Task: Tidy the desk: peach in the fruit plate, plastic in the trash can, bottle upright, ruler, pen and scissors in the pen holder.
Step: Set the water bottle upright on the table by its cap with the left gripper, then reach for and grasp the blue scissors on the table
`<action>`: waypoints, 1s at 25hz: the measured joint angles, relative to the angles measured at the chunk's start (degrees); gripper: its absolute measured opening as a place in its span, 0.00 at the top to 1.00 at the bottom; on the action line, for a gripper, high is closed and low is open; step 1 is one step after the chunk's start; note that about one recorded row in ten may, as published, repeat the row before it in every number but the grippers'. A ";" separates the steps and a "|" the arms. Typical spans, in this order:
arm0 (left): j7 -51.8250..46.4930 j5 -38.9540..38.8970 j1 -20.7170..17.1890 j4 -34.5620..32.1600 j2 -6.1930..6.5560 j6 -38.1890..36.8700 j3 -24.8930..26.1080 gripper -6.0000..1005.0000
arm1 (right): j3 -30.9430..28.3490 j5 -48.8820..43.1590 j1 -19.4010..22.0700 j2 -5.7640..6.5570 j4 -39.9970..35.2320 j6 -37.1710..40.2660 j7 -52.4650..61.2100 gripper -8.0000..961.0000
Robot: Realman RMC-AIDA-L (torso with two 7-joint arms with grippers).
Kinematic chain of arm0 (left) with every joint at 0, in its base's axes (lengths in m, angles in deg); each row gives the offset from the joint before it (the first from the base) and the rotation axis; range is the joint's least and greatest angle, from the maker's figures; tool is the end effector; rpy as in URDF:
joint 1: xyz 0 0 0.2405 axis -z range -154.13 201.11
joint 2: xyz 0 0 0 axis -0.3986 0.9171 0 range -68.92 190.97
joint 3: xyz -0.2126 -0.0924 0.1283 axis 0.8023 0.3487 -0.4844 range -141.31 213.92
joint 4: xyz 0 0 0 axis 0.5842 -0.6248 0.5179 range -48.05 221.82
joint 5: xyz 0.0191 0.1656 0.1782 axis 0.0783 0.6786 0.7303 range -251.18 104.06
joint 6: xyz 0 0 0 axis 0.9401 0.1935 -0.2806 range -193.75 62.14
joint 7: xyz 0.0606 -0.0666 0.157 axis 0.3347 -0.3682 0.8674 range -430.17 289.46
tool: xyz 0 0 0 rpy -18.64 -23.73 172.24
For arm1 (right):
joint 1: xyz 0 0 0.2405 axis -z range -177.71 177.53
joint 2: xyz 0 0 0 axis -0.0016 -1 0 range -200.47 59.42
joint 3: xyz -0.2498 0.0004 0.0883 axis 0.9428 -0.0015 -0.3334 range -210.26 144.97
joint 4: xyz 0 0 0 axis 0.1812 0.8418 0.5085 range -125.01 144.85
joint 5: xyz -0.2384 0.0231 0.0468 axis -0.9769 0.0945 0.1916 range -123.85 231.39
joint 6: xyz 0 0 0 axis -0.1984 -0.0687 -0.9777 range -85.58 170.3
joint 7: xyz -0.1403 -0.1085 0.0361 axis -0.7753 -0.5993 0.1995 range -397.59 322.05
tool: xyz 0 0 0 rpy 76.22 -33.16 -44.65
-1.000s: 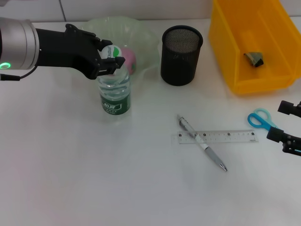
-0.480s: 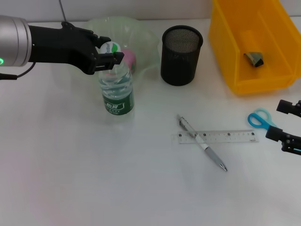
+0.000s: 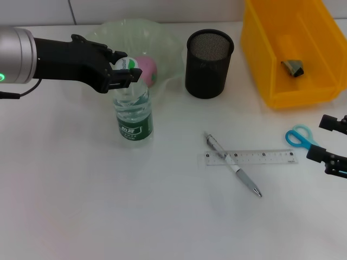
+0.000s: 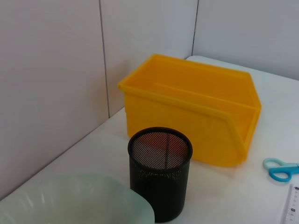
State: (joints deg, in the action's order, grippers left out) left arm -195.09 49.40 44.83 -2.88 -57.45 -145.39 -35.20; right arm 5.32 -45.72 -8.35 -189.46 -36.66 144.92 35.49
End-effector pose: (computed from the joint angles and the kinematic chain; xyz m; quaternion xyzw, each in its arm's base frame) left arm -0.1605 0.3949 0.0200 -0.9538 -0.1926 -0.0660 0.2211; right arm 0.3358 0.2676 0.0290 -0.8907 0.2250 0.3333 0.2120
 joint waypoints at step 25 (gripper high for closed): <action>13.42 -21.41 -4.41 -1.17 -0.05 -3.78 3.05 0.27 | -0.15 0.30 0.19 0.02 0.00 0.00 0.07 0.13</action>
State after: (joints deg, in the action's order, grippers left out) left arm -181.67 27.99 40.43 -4.04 -57.51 -149.17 -32.15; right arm 5.17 -45.42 -8.16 -189.44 -36.66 144.92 35.57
